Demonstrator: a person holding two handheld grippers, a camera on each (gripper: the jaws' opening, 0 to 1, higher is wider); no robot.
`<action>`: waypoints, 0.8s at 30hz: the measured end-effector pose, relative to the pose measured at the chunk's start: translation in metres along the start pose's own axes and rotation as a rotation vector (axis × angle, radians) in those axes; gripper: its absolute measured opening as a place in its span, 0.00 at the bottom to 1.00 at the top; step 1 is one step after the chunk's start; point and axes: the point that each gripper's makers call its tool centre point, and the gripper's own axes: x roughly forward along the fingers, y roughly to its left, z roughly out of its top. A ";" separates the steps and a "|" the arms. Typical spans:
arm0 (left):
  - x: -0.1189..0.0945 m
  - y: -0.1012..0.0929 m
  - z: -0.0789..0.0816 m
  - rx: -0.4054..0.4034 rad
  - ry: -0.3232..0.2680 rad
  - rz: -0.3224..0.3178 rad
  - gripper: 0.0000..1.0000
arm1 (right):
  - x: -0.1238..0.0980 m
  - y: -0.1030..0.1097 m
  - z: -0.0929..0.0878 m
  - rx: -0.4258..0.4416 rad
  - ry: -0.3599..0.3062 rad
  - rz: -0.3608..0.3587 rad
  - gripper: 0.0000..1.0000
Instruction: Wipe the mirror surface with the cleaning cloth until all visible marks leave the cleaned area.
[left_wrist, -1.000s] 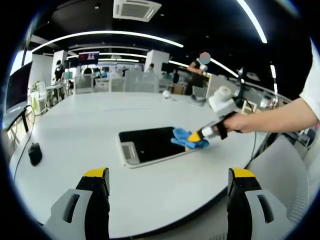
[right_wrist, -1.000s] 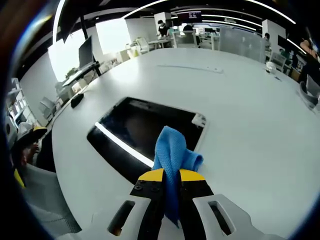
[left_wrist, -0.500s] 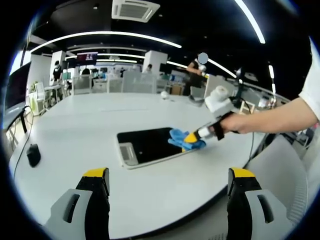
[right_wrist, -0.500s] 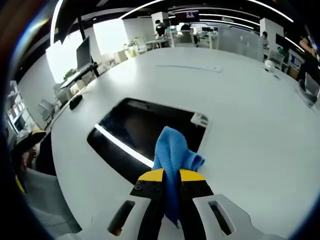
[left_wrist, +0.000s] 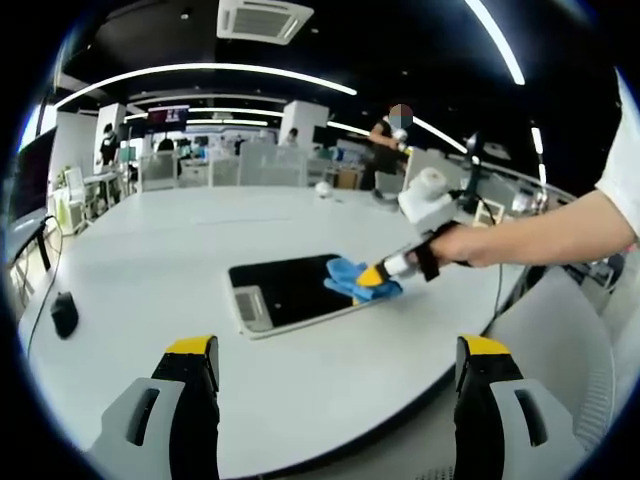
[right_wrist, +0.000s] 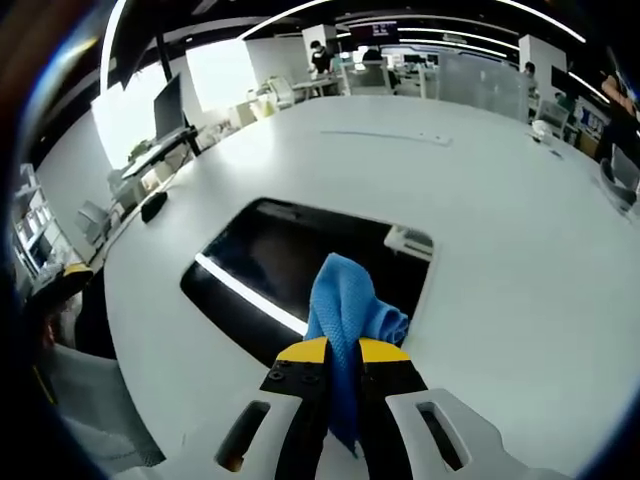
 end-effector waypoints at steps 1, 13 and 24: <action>0.000 0.000 0.000 0.000 0.000 -0.001 0.99 | 0.001 0.002 0.000 0.003 0.000 0.006 0.04; 0.000 -0.002 0.000 0.009 0.003 -0.015 0.99 | 0.006 0.014 0.004 0.002 -0.001 0.014 0.04; 0.000 -0.003 0.000 0.011 0.002 -0.020 0.99 | 0.011 0.029 0.008 -0.003 0.000 0.033 0.04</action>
